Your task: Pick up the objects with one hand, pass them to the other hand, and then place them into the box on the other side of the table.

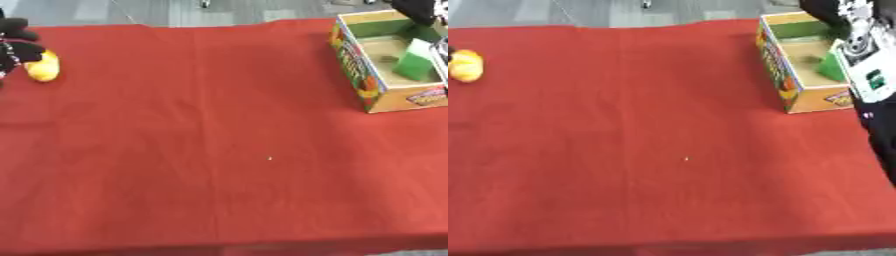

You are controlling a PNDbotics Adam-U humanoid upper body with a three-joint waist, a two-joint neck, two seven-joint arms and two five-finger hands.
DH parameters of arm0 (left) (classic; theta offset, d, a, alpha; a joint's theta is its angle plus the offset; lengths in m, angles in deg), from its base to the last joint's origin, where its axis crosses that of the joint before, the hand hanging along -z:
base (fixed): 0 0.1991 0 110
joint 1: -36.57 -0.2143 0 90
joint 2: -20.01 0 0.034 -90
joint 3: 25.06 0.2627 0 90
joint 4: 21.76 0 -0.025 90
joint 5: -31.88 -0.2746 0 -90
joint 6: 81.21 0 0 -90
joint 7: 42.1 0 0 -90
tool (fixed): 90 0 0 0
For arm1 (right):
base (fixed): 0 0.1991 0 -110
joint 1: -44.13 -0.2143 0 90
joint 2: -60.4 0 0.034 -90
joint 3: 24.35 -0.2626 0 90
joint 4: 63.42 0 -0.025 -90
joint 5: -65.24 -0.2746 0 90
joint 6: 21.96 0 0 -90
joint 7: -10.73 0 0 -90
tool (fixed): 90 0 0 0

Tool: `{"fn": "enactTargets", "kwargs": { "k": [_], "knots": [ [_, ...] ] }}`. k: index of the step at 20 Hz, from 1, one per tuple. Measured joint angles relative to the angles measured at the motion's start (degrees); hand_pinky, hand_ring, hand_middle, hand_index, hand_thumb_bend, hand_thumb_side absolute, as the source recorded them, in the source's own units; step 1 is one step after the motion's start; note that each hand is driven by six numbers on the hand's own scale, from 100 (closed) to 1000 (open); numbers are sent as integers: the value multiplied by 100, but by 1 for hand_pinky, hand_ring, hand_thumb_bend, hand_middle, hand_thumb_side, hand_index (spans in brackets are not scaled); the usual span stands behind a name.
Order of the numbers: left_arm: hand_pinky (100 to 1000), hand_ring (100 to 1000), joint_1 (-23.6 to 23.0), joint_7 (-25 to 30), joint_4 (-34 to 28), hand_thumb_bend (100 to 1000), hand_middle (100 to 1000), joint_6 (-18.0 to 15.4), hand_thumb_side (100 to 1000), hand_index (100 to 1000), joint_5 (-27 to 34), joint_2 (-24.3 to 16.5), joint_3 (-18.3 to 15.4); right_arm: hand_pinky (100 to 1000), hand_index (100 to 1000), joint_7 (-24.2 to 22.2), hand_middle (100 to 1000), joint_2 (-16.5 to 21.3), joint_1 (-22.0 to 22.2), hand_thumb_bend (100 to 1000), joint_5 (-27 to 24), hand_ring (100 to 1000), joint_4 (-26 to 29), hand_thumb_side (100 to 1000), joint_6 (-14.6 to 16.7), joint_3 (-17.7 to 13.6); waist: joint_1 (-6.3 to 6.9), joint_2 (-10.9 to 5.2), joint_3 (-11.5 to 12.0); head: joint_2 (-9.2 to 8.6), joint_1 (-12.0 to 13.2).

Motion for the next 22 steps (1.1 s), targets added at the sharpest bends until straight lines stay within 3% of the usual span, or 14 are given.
{"fn": "enactTargets", "kwargs": {
  "k": [2,3,5,9,12,17,22],
  "knots": [
    [772,686,-93,-67,-27,1000,648,-23,733,805,-11,77,-83,679,887,-2,696,62,-167,346,155,670,-793,534,-74,-183,0,0,45,0,-120],
    [772,686,-125,-93,-39,1000,648,-33,733,805,-14,109,-111,679,887,-65,696,89,-231,346,262,670,-1175,534,-103,-257,0,0,67,0,-168],
    [771,686,-174,-125,-47,1000,648,-49,734,806,-24,153,-165,737,913,-285,778,106,-312,485,472,762,-1816,626,-87,-371,0,0,82,1,-243],
    [772,686,-244,-161,-55,1000,648,-68,733,807,-84,186,-252,789,934,-877,842,172,-289,600,835,831,-2528,711,227,-480,0,0,98,1,-299],
    [771,686,-274,-162,-32,1000,648,-67,735,809,-152,195,-301,841,947,-1267,915,232,-192,734,1038,883,-2650,776,489,-495,0,0,91,1,-301],
    [771,689,-299,-169,115,1000,649,-31,732,809,-329,205,-363,859,951,-1666,951,339,29,764,1141,900,-2447,756,830,-562,0,0,66,1,-294],
    [775,705,-277,-213,332,1000,670,27,720,815,-642,101,-451,866,949,-1713,964,477,377,780,973,905,-1672,661,1006,-599,0,0,22,1,-241]
  ]
}}
